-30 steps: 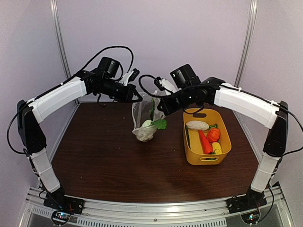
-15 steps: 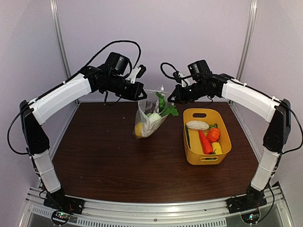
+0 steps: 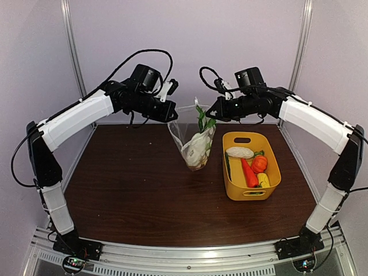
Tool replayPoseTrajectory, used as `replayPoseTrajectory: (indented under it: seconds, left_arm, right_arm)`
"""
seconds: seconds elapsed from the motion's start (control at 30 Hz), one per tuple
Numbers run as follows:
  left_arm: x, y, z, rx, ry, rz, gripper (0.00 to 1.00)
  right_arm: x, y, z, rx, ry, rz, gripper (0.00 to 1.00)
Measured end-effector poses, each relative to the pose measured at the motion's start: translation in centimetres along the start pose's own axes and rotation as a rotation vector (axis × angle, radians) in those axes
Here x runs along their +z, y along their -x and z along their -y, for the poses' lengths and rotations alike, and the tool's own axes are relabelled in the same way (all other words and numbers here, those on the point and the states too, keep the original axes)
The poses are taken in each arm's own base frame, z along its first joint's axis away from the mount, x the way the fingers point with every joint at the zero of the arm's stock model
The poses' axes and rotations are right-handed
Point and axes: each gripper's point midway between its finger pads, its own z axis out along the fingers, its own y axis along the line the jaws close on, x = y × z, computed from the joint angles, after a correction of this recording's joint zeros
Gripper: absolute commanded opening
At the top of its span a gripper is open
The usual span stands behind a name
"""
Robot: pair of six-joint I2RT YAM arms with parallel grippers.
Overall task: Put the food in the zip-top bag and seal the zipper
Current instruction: Adjust the zipper food storage bag at the center of the board.
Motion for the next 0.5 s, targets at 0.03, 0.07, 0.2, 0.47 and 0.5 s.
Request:
replayPoseTrajectory:
  seconds: [0.03, 0.07, 0.2, 0.47, 0.5]
  left_arm:
    - [0.5, -0.2, -0.2, -0.01, -0.017, -0.013, 0.0]
    - [0.9, -0.4, -0.2, -0.021, -0.034, -0.024, 0.0]
    - [1.2, -0.6, 1.7, -0.001, -0.05, -0.016, 0.0]
    - [-1.1, 5.1, 2.4, 0.016, 0.0, 0.152, 0.0]
    - [-1.1, 4.8, 1.5, 0.01, 0.024, 0.148, 0.0]
  right_arm:
    - [0.0, 0.1, -0.4, -0.001, 0.008, 0.006, 0.0]
    - [-0.1, 0.1, -0.8, 0.0, 0.018, 0.008, 0.0]
    - [-0.7, 0.0, -1.8, 0.0, 0.033, 0.009, 0.0]
    - [-0.3, 3.6, 2.4, 0.079, 0.023, 0.065, 0.11]
    - [-0.2, 3.6, 2.3, 0.063, 0.022, 0.064, 0.19]
